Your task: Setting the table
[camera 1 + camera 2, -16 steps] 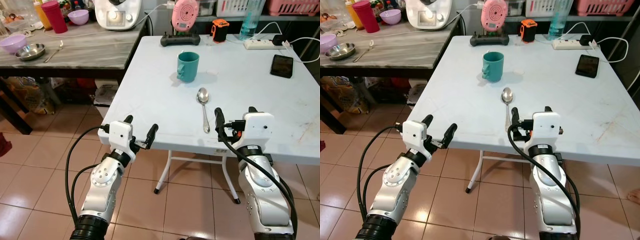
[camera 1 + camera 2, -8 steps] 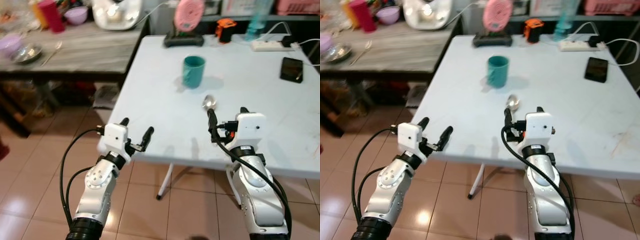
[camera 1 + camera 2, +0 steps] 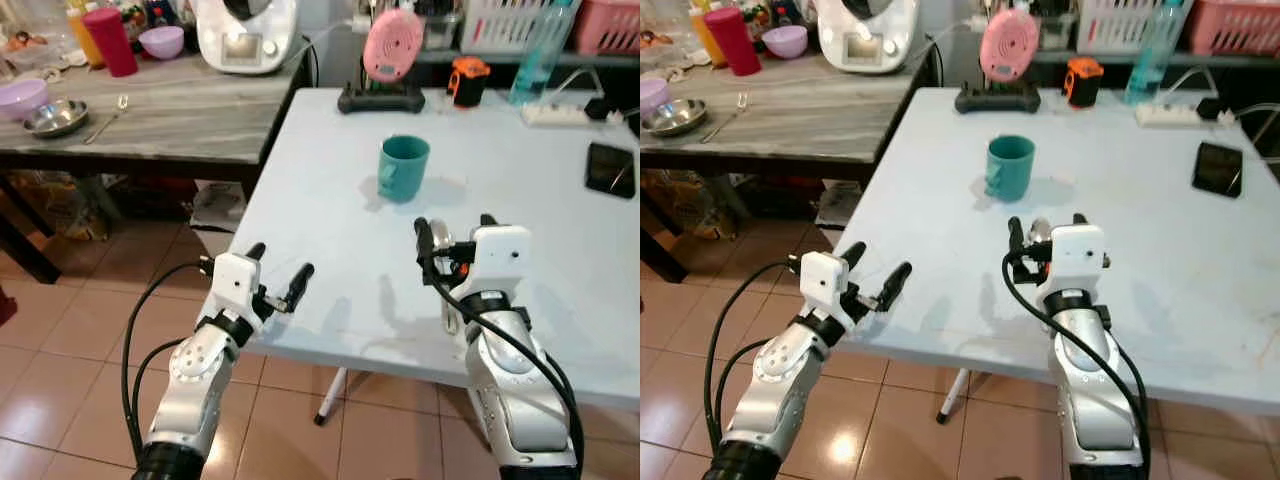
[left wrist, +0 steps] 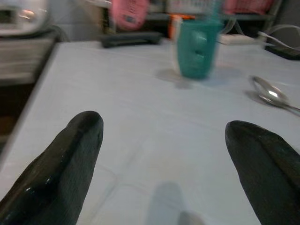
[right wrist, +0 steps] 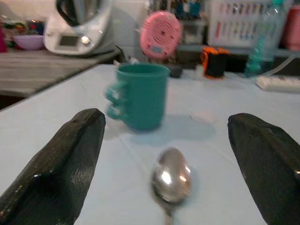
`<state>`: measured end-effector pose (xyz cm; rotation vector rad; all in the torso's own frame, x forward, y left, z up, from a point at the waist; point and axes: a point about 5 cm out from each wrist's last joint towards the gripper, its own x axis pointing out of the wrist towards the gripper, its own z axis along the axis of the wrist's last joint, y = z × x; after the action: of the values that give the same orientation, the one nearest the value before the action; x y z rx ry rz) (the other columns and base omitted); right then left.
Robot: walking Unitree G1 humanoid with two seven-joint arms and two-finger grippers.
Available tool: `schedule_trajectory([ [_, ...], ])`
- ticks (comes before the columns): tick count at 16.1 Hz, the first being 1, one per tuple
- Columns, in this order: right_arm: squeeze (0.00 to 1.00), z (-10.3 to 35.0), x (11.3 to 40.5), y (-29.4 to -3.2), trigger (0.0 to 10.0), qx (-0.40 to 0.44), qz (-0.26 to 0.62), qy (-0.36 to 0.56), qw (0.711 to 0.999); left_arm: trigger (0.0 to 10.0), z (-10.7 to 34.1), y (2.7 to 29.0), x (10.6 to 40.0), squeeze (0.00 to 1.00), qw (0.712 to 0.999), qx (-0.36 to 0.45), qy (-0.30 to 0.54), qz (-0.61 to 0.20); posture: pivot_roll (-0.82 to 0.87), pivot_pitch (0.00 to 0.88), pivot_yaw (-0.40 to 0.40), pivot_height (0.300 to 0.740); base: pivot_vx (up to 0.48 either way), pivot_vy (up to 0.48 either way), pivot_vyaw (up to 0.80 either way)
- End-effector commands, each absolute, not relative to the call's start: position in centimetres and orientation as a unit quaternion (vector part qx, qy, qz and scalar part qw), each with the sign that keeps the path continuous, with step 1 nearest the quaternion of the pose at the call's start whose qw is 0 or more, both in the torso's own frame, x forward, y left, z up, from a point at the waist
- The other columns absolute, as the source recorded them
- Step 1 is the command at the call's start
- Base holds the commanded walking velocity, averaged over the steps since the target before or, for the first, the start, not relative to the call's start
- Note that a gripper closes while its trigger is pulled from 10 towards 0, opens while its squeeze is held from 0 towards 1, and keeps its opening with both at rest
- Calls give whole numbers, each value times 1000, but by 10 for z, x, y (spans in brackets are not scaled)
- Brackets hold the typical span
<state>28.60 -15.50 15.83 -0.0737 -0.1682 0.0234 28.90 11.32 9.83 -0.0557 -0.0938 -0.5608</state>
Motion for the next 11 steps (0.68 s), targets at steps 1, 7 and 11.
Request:
schedule_trajectory([
  [1,0,156,284,-160,10000,-38,4,-75,996,10000,97,107,281,0,944,-23,-44,-325,-281,76,71,740,0,0,0],
  [7,0,138,283,-169,10000,-45,-15,-15,999,10000,93,103,265,0,900,31,-35,-434,-286,98,79,740,0,0,0],
  [11,0,127,286,-177,10000,-50,-19,33,998,10000,95,102,262,0,892,35,-38,-450,-287,114,83,740,0,0,0],
])
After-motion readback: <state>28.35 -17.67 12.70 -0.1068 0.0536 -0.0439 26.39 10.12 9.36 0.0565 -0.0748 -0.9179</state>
